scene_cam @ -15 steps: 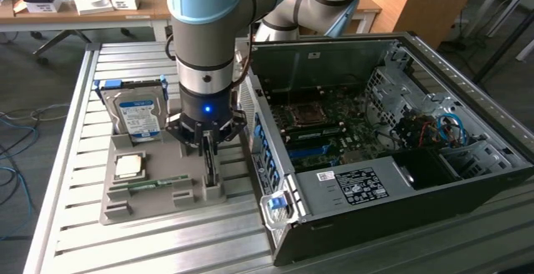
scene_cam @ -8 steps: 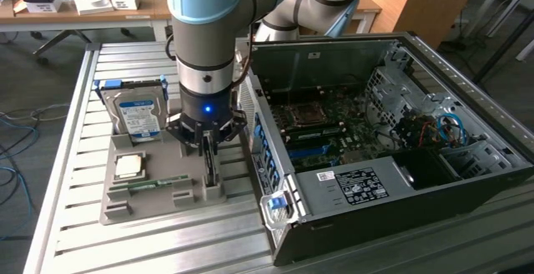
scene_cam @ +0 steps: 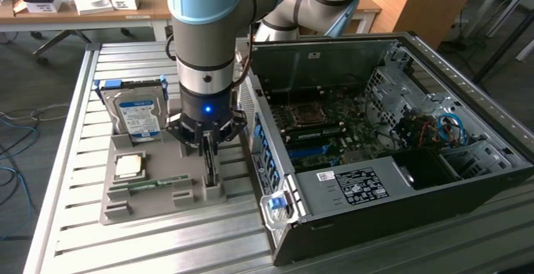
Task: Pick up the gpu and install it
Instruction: 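Pick up the gpu and move the gpu toward the slot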
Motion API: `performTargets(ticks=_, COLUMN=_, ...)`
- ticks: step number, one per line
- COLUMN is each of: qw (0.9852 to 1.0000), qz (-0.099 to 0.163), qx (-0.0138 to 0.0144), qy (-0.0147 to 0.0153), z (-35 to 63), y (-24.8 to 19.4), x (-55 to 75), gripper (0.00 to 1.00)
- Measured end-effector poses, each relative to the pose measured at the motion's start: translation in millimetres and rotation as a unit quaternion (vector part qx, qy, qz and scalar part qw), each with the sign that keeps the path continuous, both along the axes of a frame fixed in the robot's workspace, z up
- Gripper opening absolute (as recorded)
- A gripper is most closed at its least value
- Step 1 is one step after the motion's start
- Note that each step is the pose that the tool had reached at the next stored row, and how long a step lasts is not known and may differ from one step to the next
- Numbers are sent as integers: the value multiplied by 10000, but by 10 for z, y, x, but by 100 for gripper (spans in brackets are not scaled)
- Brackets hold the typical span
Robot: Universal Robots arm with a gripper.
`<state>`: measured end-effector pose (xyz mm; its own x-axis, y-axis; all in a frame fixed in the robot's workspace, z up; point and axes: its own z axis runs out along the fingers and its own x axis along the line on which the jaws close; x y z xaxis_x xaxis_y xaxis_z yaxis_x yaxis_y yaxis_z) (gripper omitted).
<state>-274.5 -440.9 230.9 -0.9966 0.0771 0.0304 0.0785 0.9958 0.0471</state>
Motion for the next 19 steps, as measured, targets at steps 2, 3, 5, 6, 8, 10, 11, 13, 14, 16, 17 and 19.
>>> performTargets(ticks=2, qw=10000, qz=0, qx=0, qy=0, z=0, y=0, x=0, gripper=33)
performTargets(ticks=3, qw=10000, qz=0, qx=0, qy=0, z=0, y=0, x=0, gripper=33)
performTargets(ticks=5, qw=10000, qz=0, qx=0, qy=0, z=0, y=0, x=0, gripper=33)
performTargets(ticks=6, qw=10000, qz=0, qx=0, qy=0, z=0, y=0, x=0, gripper=33)
performTargets(ticks=8, qw=10000, qz=0, qx=0, qy=0, z=0, y=0, x=0, gripper=31)
performTargets(ticks=10, qw=10000, qz=0, qx=0, qy=0, z=0, y=0, x=0, gripper=31)
performTargets(ticks=11, qw=10000, qz=0, qx=0, qy=0, z=0, y=0, x=0, gripper=26)
performTargets(ticks=13, qw=9999, qz=122, qx=-2, qy=0, z=0, y=0, x=0, gripper=26)
performTargets(ticks=14, qw=9999, qz=123, qx=-2, qy=0, z=0, y=0, x=0, gripper=26)
performTargets(ticks=16, qw=9999, qz=153, qx=-3, qy=0, z=0, y=0, x=0, gripper=26)
performTargets(ticks=17, qw=9999, qz=170, qx=-3, qy=0, z=0, y=0, x=0, gripper=26)
performTargets(ticks=19, qw=9999, qz=172, qx=-3, qy=0, z=0, y=0, x=0, gripper=26)
